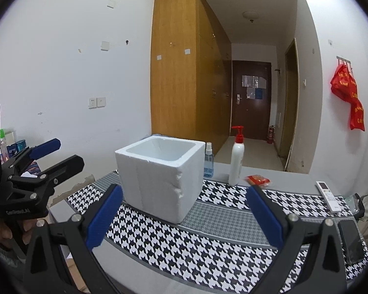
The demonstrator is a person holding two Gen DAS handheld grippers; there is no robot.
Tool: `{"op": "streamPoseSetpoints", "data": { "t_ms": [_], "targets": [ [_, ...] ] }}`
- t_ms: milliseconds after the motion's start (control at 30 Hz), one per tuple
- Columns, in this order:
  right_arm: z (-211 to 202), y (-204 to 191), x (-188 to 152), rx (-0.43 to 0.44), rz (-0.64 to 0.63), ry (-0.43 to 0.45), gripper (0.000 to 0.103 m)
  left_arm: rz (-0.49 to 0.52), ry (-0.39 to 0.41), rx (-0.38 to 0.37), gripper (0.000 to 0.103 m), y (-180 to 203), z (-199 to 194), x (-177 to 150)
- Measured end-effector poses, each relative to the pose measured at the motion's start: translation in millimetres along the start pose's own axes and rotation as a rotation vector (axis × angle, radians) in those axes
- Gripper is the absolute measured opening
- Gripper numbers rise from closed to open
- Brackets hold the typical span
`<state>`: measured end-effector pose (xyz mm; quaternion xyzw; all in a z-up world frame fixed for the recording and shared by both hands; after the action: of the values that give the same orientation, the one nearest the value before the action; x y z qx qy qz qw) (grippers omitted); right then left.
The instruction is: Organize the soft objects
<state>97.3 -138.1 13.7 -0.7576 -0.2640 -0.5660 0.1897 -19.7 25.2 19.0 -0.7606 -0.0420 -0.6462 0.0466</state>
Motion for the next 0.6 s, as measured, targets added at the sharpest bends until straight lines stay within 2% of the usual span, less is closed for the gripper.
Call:
{"op": "streamPoseSetpoints", "data": {
  "t_ms": [233, 600],
  "targets": [
    [-7, -2, -10, -0.012, 0.01, -0.005, 0.102, 0.009, 0.0, -0.013, 0.102, 6, -7, -8],
    [-13, -13, -23, -0.015, 0.005, -0.012, 0.102, 0.001, -0.003, 0.009, 0.102, 4, -16, -19]
  ]
}}
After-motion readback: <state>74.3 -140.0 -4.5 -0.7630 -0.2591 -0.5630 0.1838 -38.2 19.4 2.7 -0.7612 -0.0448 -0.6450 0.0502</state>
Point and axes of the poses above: each gripper's, at about its wrist camera, not at the fingertips, and z roughly the way its jaws point, y to its right, x to its top, the point moved 1 cm from there along z, roughly the way its jaws point, and after that the axes turned 3 degrees about -x, right-handed, at the moved point
